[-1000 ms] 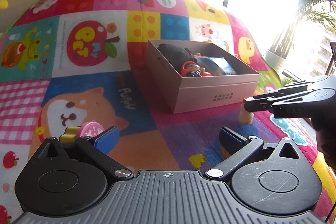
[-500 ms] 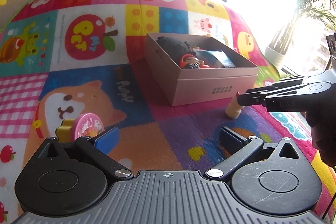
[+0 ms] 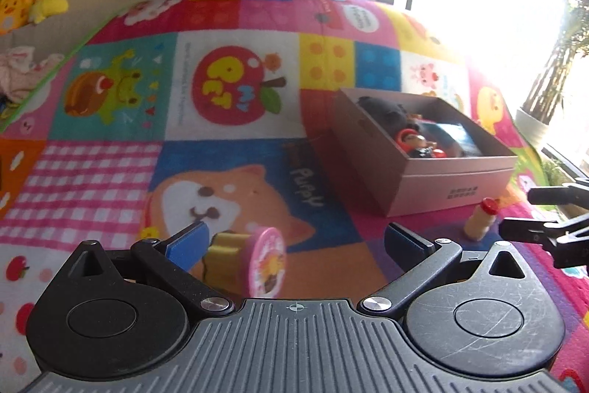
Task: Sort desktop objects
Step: 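Grasp the white bottle with red cap with the right tool, then grasp the pink-lidded yellow cup with the left tool while the right tool holds the bottle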
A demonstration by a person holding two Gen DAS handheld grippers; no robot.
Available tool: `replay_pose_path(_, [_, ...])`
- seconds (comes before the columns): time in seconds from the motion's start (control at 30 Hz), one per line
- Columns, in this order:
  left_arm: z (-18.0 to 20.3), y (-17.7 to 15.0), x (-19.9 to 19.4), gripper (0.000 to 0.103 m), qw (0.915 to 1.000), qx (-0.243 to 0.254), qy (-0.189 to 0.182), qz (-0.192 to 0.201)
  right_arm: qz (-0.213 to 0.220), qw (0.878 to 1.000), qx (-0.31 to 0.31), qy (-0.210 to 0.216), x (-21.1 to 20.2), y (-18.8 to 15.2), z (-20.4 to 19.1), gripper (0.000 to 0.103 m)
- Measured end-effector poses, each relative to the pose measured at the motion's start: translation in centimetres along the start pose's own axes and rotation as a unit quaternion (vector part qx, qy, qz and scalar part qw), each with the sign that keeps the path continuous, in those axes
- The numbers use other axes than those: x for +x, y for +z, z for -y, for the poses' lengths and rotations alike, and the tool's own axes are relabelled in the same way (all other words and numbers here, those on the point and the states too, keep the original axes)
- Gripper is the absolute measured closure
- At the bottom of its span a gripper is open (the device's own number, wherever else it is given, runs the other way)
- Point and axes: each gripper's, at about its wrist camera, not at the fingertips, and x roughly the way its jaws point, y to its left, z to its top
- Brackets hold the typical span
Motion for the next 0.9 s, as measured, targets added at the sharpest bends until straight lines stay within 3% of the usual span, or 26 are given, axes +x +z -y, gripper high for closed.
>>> replay_pose_path(0.23, [-0.9, -0.9, 1.4, 0.000, 0.9993, 0.009, 0.027, -0.024, -0.014, 0.999, 0.039, -0.009, 1.2, -2.4, 0.2, 0.007])
replay_pose_path(0.43, [1.0, -1.3, 0.7, 0.000, 0.9923, 0.109, 0.058, -0.005, -0.028, 0.998, 0.055, -0.018, 1.9, -3.3, 0.5, 0.006])
replay_pose_path(0.6, [-0.7, -0.9, 1.3, 0.001, 0.9973, 0.056, 0.043, -0.019, -0.025, 0.998, 0.054, -0.020, 1.9, -3.4, 0.4, 0.002])
replay_pose_path(0.67, [-1.4, -0.6, 1.6, 0.020, 0.9981, 0.037, 0.043, -0.022, -0.026, 0.998, 0.052, -0.020, 1.9, -3.4, 0.4, 0.002])
replay_pose_path(0.7, [-1.6, -0.5, 1.8, 0.038, 0.9982, 0.032, 0.043, -0.027, -0.026, 0.998, 0.052, -0.021, 1.9, -3.4, 0.3, 0.002])
replay_pose_path(0.87, [-0.7, -0.7, 2.5, 0.042, 0.9973, 0.054, 0.034, -0.035, -0.032, 0.998, 0.051, -0.022, 2.1, -3.4, 0.2, 0.001])
replay_pose_path(0.9, [-0.4, -0.7, 2.5, 0.048, 0.9975, 0.054, 0.024, -0.038, -0.032, 0.998, 0.050, -0.022, 2.2, -3.4, 0.2, 0.000])
